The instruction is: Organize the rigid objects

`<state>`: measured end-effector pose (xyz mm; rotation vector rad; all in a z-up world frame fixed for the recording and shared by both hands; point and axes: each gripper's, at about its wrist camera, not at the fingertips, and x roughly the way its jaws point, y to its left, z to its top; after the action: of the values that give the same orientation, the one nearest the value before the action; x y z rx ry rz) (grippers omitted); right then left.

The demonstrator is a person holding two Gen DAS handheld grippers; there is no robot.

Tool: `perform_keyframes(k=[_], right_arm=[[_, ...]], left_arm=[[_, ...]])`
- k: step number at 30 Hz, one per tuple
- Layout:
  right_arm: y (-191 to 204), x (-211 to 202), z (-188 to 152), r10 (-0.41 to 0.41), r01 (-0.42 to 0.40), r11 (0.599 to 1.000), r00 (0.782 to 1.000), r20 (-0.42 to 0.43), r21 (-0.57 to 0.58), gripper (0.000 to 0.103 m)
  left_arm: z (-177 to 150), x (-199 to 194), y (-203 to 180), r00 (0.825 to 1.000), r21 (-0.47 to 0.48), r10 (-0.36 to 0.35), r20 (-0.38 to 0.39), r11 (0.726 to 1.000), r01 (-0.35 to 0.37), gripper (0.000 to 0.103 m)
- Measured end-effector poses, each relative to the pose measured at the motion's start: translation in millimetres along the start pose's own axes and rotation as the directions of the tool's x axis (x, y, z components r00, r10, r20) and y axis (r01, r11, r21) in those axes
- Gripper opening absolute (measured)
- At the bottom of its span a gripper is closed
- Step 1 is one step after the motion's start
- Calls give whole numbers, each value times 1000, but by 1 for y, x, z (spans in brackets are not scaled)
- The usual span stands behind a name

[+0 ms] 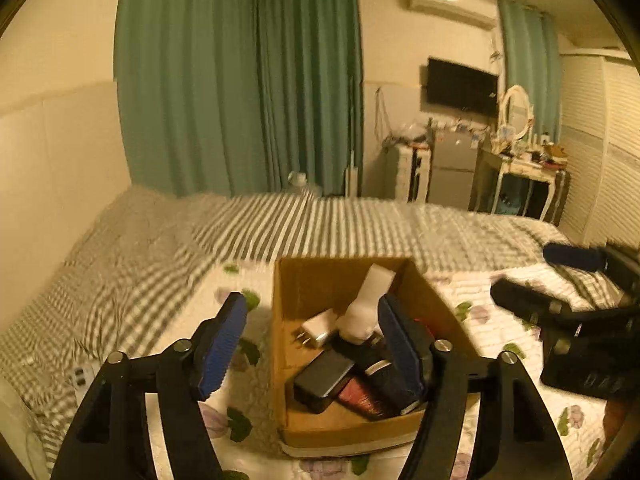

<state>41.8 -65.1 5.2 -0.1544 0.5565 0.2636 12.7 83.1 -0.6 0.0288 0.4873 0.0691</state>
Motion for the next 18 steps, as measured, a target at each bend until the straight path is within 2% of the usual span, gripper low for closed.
perform_keyframes(k=[2,5,9,14,18], right_arm=[[-6,-22,5,-13,13,1000,999,47,9,84],[-14,-56,7,-36,32,999,992,122,34,94],[-22,-83,3,-74,66,996,982,173,54,101],[-33,-83,-14,-108,93,991,980,164,100,103],[-39,-74,-33,-107,87,987,982,157,133,103]], left_arm=[[6,-15,-8,1000,14,-14,26,1000,14,74],[17,-37,-16,996,23,29,85,999,-31,77],[22,-57,-19,992,-10,6,129,1000,-5,81],[7,-51,-24,996,-15,15,89,1000,-14,81],[-19,-43,-33,998,32,11,66,999,-13,81]])
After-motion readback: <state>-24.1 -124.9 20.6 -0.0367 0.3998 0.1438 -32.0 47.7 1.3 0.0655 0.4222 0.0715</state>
